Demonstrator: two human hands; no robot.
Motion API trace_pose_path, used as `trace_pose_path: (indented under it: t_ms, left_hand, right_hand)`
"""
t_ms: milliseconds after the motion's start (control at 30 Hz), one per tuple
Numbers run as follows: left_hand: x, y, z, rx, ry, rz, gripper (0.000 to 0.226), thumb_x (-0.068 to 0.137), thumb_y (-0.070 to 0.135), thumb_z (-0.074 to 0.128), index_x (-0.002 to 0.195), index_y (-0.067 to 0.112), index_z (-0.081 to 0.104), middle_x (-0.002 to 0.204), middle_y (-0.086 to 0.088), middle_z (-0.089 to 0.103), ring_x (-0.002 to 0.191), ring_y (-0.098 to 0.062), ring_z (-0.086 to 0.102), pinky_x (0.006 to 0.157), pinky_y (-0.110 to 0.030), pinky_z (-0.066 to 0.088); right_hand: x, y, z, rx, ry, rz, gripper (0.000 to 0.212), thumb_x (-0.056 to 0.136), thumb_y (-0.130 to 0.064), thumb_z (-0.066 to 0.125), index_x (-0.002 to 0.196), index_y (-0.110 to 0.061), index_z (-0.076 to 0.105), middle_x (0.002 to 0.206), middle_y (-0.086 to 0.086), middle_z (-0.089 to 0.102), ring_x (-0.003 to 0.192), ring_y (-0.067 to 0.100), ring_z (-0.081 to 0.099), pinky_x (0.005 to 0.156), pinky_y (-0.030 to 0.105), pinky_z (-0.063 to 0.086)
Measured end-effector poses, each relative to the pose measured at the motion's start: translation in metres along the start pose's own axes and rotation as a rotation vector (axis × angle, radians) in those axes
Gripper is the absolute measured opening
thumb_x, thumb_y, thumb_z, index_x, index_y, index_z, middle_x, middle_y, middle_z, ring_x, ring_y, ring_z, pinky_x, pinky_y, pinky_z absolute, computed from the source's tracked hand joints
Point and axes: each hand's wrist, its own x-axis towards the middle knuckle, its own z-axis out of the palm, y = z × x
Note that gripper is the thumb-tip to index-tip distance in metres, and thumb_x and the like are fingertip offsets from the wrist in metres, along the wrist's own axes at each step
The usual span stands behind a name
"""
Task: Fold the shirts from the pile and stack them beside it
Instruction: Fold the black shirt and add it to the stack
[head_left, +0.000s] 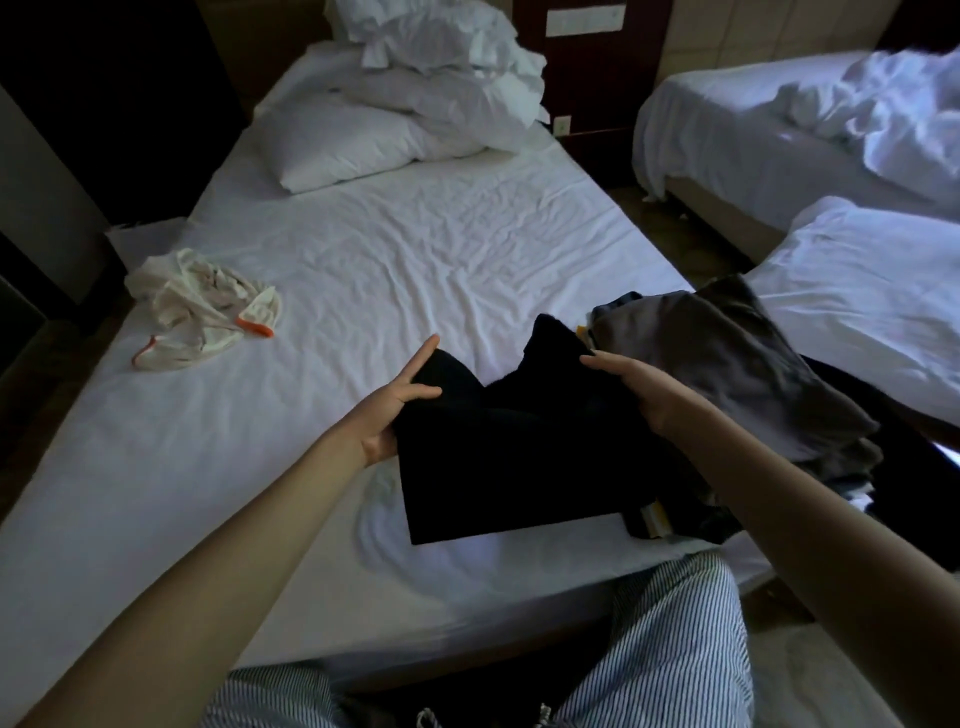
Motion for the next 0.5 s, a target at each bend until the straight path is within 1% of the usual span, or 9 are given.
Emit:
trace_pose_path:
  t_ms: [67,133,200,267,333,400,433,467,500]
  left_hand:
    - [0.002,0.009,0.017,-0.043,0.01,0.078,0.062,0.095,0.003,0.043,0.135,0.051,0.043,0.118,0.002,0.066,0.115,-0.025,0.057,0.105,-0.039,0.038]
    - [0.003,0.02,0.034,-0.073,0.009,0.139,0.063,0.096,0.002,0.041,0.139,0.048,0.038,0.124,0.0,0.063,0.107,-0.022,0.064,0.097,-0.037,0.046]
    - [0.007,0.03,0.049,-0.062,-0.017,0.175,0.065,0.096,0.002,0.041,0.14,0.05,0.035,0.127,0.0,0.061,0.107,-0.023,0.065,0.092,-0.035,0.05]
    - [0.012,0.041,0.066,-0.071,-0.06,0.21,0.066,0.096,0.001,0.042,0.138,0.051,0.035,0.134,-0.002,0.055,0.113,-0.024,0.061,0.087,-0.031,0.052]
    - [0.02,0.054,0.087,-0.101,-0.117,0.262,0.067,0.095,0.0,0.042,0.139,0.051,0.035,0.127,0.0,0.061,0.117,-0.026,0.053,0.086,-0.029,0.052]
    - [0.029,0.068,0.111,-0.141,-0.162,0.318,0.068,0.095,-0.002,0.041,0.14,0.048,0.034,0.123,0.001,0.063,0.115,-0.024,0.054,0.09,-0.029,0.05]
    - [0.035,0.074,0.123,-0.158,-0.185,0.348,0.068,0.095,-0.004,0.039,0.141,0.046,0.034,0.12,0.002,0.065,0.11,-0.022,0.057,0.089,-0.028,0.05]
    - [0.041,0.079,0.135,-0.177,-0.222,0.374,0.068,0.095,-0.004,0.039,0.14,0.045,0.034,0.115,0.004,0.067,0.106,-0.02,0.058,0.088,-0.027,0.05]
    - [0.049,0.083,0.147,-0.209,-0.255,0.391,0.067,0.095,-0.005,0.038,0.139,0.045,0.035,0.114,0.004,0.068,0.105,-0.019,0.058,0.086,-0.027,0.051]
  right_hand:
    - [-0.009,-0.009,-0.009,0.051,0.01,-0.059,0.019,0.097,-0.017,0.043,0.1,-0.015,0.062,0.079,0.001,0.072,0.066,0.012,0.069,0.06,0.022,0.056]
    - [-0.02,-0.022,-0.019,0.082,0.022,-0.102,0.021,0.097,-0.019,0.043,0.1,-0.015,0.063,0.081,0.002,0.073,0.069,0.013,0.07,0.062,0.023,0.057]
    - [-0.03,-0.037,-0.03,0.096,0.053,-0.118,0.021,0.094,-0.022,0.048,0.1,-0.012,0.066,0.085,0.005,0.073,0.074,0.016,0.07,0.067,0.025,0.058]
    - [-0.043,-0.057,-0.04,0.074,0.111,-0.149,0.021,0.089,-0.024,0.053,0.088,-0.012,0.07,0.08,0.004,0.072,0.071,0.015,0.07,0.064,0.024,0.058]
    - [-0.055,-0.079,-0.052,0.047,0.164,-0.207,0.031,0.089,-0.024,0.053,0.07,-0.015,0.075,0.07,0.0,0.07,0.062,0.011,0.068,0.058,0.02,0.055]
    - [-0.072,-0.099,-0.063,0.009,0.207,-0.297,0.047,0.095,-0.022,0.047,0.056,-0.018,0.073,0.061,-0.004,0.068,0.054,0.006,0.065,0.053,0.017,0.052]
    - [-0.081,-0.11,-0.068,0.002,0.241,-0.355,0.051,0.097,-0.02,0.045,0.053,-0.018,0.071,0.056,-0.007,0.066,0.05,0.004,0.063,0.05,0.015,0.05]
    - [-0.091,-0.121,-0.071,-0.009,0.299,-0.412,0.048,0.098,-0.018,0.043,0.057,-0.019,0.069,0.052,-0.009,0.064,0.047,0.002,0.061,0.048,0.014,0.049]
    - [-0.1,-0.132,-0.074,-0.04,0.348,-0.463,0.039,0.098,-0.017,0.042,0.066,-0.02,0.064,0.05,-0.011,0.062,0.046,0.001,0.06,0.047,0.014,0.047]
